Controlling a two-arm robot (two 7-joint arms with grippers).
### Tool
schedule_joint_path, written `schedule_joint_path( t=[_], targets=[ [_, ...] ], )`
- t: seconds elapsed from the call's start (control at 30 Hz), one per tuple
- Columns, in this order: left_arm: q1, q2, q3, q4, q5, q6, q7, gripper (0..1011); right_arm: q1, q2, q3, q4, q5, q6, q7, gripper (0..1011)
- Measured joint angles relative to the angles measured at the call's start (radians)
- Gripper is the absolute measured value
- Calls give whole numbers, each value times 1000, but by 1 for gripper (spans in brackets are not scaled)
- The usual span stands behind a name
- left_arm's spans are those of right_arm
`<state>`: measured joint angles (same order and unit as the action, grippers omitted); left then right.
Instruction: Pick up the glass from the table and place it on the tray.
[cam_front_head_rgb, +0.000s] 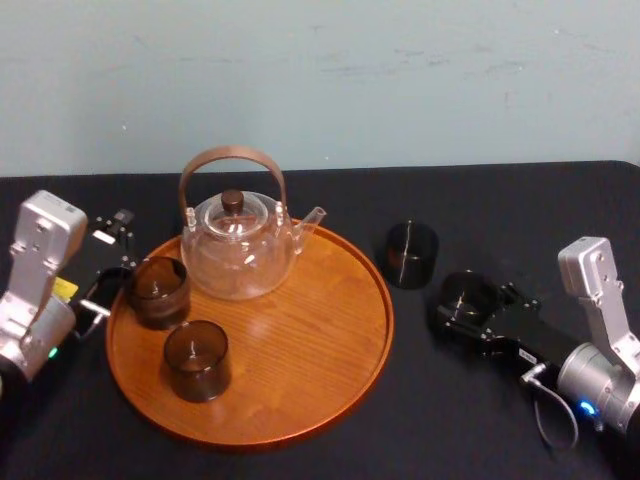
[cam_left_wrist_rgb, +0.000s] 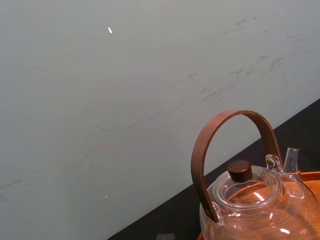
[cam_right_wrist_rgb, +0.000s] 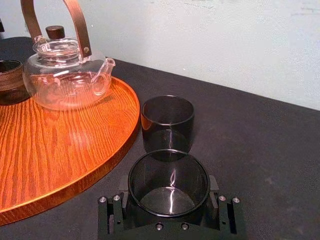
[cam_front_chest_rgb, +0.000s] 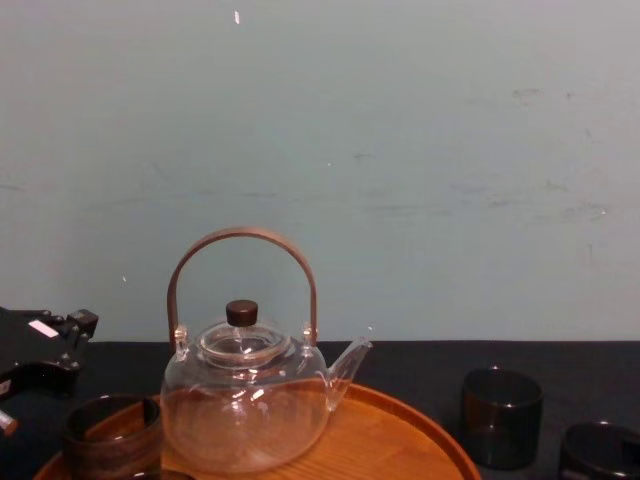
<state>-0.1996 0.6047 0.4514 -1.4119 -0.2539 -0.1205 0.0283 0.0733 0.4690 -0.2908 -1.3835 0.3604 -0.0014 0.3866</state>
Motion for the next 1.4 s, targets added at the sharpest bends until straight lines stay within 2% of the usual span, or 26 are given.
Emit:
schedule_joint_path(
  t=[0.27,0.5,0.63,0.73,0.77,0.9,1.2,1.4],
  targets=[
    [0,0,0,0,0,0,0,0,-5,-6,15,-5,21,-17,36,904],
    [0,0,0,0,0,0,0,0,-39,11,14,-102,28,-24,64,904],
    [0,0,0,0,0,0,0,0,-56,16,-6,-153,29,-24,81,904],
    [0,0,0,0,0,0,0,0,-61,15,-37,-188,27,-24,97,904],
    [0,0,0,0,0,0,0,0,-61,15,-37,-188,27,-24,97,904],
    [0,0,0,0,0,0,0,0,-47,2,-84,-198,16,-19,111,904],
    [0,0,0,0,0,0,0,0,16,-44,-160,-149,-9,-13,124,904],
    [0,0,0,0,0,0,0,0,55,-74,-195,-107,-17,-7,131,904]
  ],
)
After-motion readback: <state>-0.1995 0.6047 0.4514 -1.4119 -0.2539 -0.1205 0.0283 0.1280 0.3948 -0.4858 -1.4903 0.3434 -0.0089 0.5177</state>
